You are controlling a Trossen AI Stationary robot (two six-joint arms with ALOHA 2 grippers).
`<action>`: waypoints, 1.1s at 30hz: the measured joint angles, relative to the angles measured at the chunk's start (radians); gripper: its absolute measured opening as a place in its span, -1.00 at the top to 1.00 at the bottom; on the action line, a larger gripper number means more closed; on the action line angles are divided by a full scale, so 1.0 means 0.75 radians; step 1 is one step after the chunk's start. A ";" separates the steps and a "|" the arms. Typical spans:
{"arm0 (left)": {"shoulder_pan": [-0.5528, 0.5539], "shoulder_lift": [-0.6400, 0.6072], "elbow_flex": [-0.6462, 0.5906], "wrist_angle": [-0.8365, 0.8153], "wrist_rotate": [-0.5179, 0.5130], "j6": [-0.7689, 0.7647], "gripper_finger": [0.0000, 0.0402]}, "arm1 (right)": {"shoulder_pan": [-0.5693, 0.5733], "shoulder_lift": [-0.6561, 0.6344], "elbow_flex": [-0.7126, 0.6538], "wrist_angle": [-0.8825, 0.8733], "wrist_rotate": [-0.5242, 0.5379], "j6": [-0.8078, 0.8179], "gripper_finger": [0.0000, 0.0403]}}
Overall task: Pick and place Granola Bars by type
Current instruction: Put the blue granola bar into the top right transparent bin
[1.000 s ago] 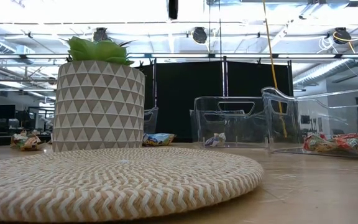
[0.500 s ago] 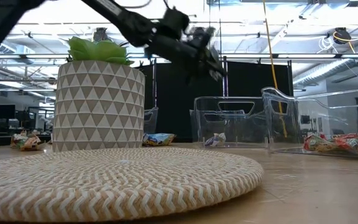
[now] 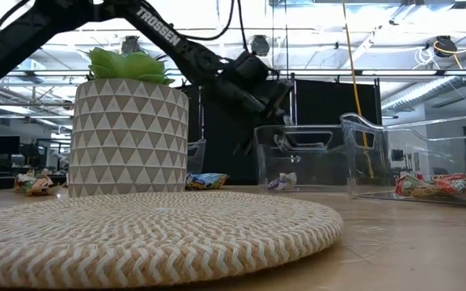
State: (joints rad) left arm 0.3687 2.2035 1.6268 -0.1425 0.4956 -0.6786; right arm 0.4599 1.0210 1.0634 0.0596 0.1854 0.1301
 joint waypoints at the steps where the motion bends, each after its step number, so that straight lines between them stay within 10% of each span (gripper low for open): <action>1: -0.001 0.001 0.000 0.016 0.032 -0.002 0.78 | 0.000 0.000 0.000 0.012 -0.002 -0.017 0.21; 12: -0.004 -0.132 -0.002 0.165 0.279 -0.186 -0.01 | 0.001 -0.023 0.000 0.052 -0.009 -0.122 0.21; 28: -0.071 -0.399 -0.002 -0.381 0.138 0.001 0.06 | 0.000 -0.051 0.000 0.053 -0.068 -0.268 0.22; 33: -0.086 -0.435 -0.002 -0.817 -0.219 0.183 0.06 | 0.001 -0.055 0.001 0.042 -0.115 -0.272 0.22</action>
State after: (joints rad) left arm 0.3038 1.8769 1.6253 -0.7556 0.3315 -0.5417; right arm 0.4606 0.9798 1.0637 0.0914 0.0990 -0.0738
